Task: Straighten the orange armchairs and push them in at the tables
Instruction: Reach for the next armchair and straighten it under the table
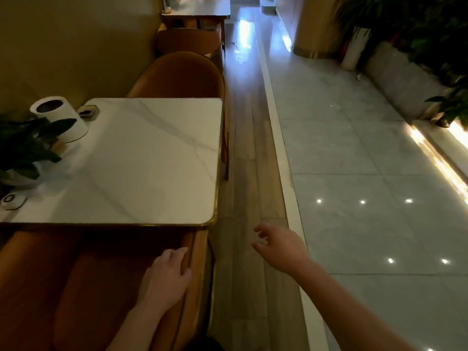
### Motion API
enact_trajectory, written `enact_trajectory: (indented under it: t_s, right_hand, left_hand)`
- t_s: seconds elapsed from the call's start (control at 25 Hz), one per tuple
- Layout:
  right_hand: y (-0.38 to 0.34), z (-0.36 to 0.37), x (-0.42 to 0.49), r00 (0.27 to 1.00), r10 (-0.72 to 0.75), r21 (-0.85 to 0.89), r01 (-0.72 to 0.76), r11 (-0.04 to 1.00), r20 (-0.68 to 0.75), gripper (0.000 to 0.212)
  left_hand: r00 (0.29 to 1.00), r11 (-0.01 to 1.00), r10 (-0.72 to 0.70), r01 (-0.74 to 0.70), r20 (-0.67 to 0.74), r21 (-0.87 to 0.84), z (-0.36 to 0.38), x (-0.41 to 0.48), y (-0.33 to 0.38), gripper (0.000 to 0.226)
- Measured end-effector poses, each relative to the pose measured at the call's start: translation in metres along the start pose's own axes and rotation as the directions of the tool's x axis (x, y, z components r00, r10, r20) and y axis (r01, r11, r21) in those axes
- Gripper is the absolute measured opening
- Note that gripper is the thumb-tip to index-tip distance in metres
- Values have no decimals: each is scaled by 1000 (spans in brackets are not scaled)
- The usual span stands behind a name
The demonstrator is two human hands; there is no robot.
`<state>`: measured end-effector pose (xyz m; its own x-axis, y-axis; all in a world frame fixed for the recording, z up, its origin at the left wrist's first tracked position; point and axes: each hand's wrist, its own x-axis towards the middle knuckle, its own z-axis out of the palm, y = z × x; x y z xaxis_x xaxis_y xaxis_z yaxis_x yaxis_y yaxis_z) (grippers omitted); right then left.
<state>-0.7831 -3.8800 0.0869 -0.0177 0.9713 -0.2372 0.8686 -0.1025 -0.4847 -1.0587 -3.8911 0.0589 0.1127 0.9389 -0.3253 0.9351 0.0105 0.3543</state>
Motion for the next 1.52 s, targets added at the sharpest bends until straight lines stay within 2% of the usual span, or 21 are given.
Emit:
enact_trajectory:
  t_s: [0.28, 0.64, 0.84, 1.04, 1.2, 1.4, 1.52]
  right_hand:
    - [79, -82, 107, 1000, 6, -29, -7, 1000, -14, 46]
    - [131, -199, 344, 999, 25, -153, -19, 988, 40, 45]
    - [157, -252, 483, 999, 4, -130, 2, 992, 48, 44]
    - [193, -294, 643, 992, -86, -167, 101, 981, 92, 44]
    - [209, -346, 792, 969, -192, -188, 220, 957, 156, 44]
    - [190, -397, 945, 908, -331, -226, 389, 893, 256, 43]
    - [171, -406, 1038, 871, -390, -253, 467, 847, 299, 43]
  left_hand:
    - [999, 996, 30, -25, -46, 88, -8, 126, 111, 55]
    - [999, 996, 36, -33, -30, 85, -51, 368, 207, 58]
    - [999, 992, 25, -22, -24, 122, -96, 493, 247, 58]
    - [994, 989, -92, 97, -51, 109, -114, 618, 283, 57]
    - [976, 978, -203, 205, -75, 30, -134, 727, 325, 55]
    - [937, 942, -336, 332, -99, -57, -174, 843, 357, 55]
    - [910, 918, -393, 382, -129, -102, -201, 927, 350, 55]
